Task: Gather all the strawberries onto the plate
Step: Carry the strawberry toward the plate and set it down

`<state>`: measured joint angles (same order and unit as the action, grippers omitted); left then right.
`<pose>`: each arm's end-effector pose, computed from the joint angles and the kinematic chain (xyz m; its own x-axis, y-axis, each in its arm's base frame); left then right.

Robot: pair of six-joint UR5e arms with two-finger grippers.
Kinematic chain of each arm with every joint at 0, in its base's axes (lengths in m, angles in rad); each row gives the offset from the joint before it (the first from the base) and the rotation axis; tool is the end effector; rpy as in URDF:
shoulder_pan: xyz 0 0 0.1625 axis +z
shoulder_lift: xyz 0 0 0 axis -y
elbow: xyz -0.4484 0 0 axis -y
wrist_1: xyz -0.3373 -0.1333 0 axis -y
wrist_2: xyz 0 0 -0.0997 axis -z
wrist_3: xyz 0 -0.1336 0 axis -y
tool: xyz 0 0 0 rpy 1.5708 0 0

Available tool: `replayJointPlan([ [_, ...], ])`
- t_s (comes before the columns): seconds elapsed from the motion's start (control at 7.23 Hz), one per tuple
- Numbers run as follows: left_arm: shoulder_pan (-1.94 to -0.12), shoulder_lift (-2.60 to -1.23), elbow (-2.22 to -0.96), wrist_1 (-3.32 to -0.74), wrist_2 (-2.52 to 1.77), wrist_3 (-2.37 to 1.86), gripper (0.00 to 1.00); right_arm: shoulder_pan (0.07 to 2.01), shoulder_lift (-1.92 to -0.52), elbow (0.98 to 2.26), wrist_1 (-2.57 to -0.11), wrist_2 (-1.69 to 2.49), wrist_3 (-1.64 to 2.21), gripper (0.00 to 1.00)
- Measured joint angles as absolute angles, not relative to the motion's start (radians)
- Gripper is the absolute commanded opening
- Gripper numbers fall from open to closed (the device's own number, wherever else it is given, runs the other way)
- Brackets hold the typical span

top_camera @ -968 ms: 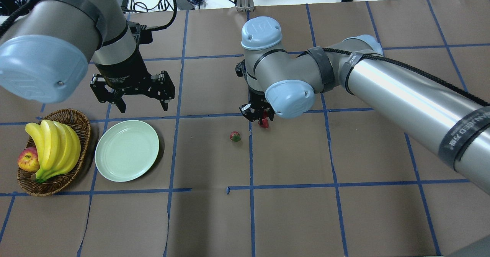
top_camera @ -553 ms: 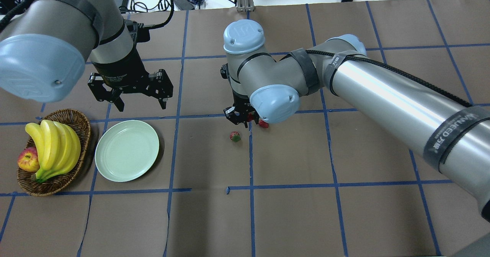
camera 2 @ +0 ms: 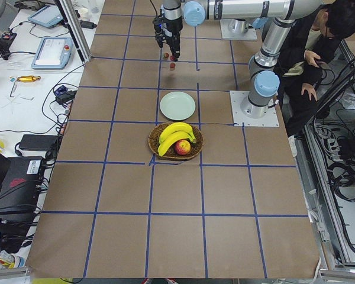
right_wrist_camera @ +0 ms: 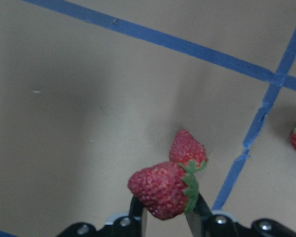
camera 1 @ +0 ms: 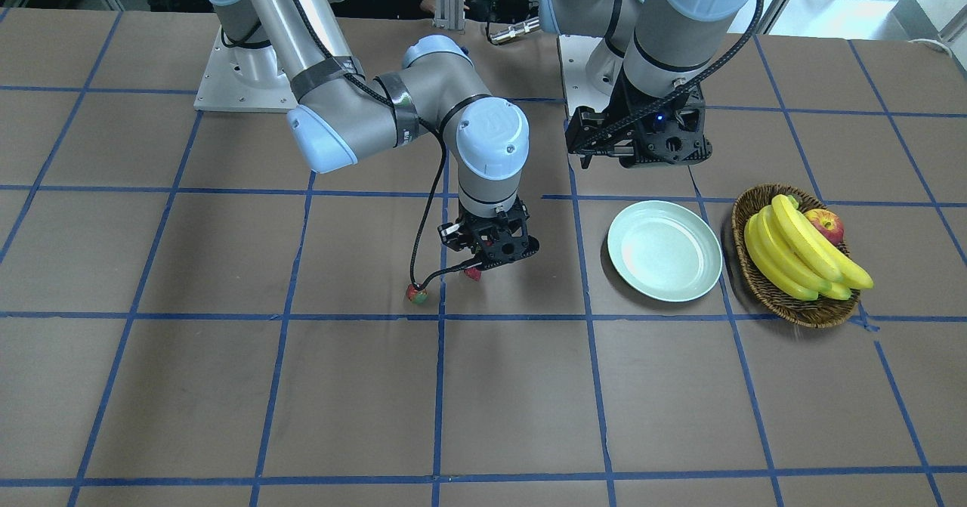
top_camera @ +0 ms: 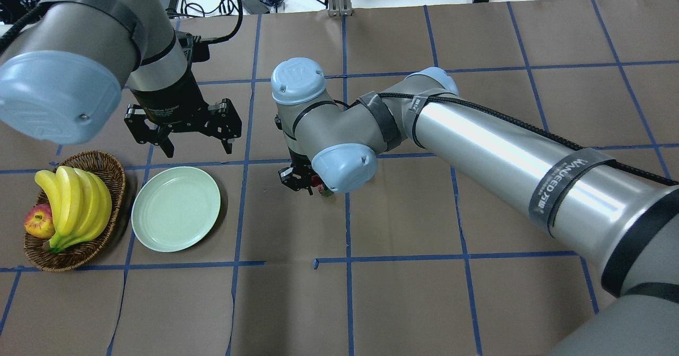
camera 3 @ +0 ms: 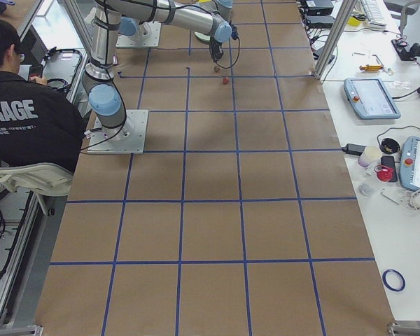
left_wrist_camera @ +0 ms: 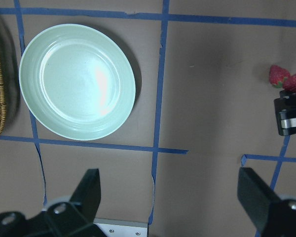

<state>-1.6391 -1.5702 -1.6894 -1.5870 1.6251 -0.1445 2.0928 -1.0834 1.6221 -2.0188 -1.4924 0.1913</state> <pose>-0.1541 -0.4061 0.4256 -0.9951 -0.0678 -0.0725 -0.0764 0.9892 0.1247 0.4172 -0.4369 0.2440 -0.9463 -0.3178 -0.0594 -0.3225 0.9409 0.1037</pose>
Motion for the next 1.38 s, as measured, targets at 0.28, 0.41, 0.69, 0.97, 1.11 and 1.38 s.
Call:
replayJointPlan([
  [0.28, -1.640, -1.570, -1.688, -1.587, 1.626, -0.144, 1.00, 2.106, -1.063, 1.620, -2.042, -1.459, 0.200, 0.00],
  [0.41, -1.640, -1.570, -1.688, -1.587, 1.626, -0.143, 1.00, 2.110, -1.053, 1.620, -2.047, -1.452, 0.201, 0.09],
  [0.69, -1.640, -1.569, -1.687, -1.588, 1.626, -0.143, 1.00, 2.116, -1.040, 1.621, -2.050, -1.429, 0.200, 0.35],
  [0.97, -1.640, -1.569, -1.686, -1.588, 1.627, -0.142, 1.00, 2.117, -1.036, 1.626, -2.051, -1.419, 0.198, 0.54],
  [1.11, -1.640, -1.569, -1.686, -1.588, 1.627, -0.141, 1.00, 2.117, -1.035, 1.629, -2.050, -1.418, 0.195, 0.75],
  [1.38, -1.640, -1.569, -1.688, -1.588, 1.628, -0.141, 1.00, 2.117, -1.039, 1.629, -2.049, -1.418, 0.191, 0.85],
])
